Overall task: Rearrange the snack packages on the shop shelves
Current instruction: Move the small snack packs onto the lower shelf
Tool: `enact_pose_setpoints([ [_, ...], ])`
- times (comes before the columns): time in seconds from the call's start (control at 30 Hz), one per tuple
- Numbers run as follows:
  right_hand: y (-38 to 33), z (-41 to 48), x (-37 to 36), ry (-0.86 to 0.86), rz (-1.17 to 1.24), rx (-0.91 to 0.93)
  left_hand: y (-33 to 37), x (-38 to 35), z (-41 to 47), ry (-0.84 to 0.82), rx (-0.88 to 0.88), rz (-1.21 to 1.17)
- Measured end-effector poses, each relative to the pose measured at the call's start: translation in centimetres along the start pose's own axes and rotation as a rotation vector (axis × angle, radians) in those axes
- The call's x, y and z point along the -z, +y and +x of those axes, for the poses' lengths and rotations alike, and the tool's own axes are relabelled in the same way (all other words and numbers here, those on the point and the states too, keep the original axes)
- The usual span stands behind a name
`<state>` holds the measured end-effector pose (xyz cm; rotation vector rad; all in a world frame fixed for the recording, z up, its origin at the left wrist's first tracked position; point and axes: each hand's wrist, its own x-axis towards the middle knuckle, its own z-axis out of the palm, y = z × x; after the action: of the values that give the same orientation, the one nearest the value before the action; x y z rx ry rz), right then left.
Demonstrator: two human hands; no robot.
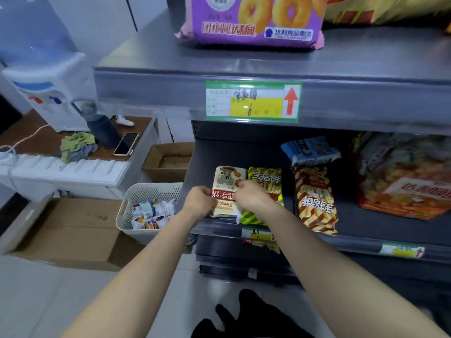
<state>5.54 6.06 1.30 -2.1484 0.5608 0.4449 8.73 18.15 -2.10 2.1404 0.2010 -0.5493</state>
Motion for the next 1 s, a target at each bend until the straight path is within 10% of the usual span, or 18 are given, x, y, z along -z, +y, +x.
enact_pose_setpoints([
  [0.27,-1.0,2.0,-0.3,-0.006,-0.133,-0.018,-1.2,0.6,2.2,-0.021,0.031,-0.056],
  [0.53,-1.7,4.4,-0.2,0.094,-0.201,0.042,-1.4,2.9,3.4,0.374,0.067,0.013],
  [0.83,-2.5,6.7,-1.8,-0.033,-0.461,0.069,-2.4,1.2,1.5,0.120,0.010,0.146],
  [1.0,-2.7,6.7,-2.3,-0.029,-0.549,-0.024,-2.5,3.0,1.9,0.354,-0.037,0.195],
])
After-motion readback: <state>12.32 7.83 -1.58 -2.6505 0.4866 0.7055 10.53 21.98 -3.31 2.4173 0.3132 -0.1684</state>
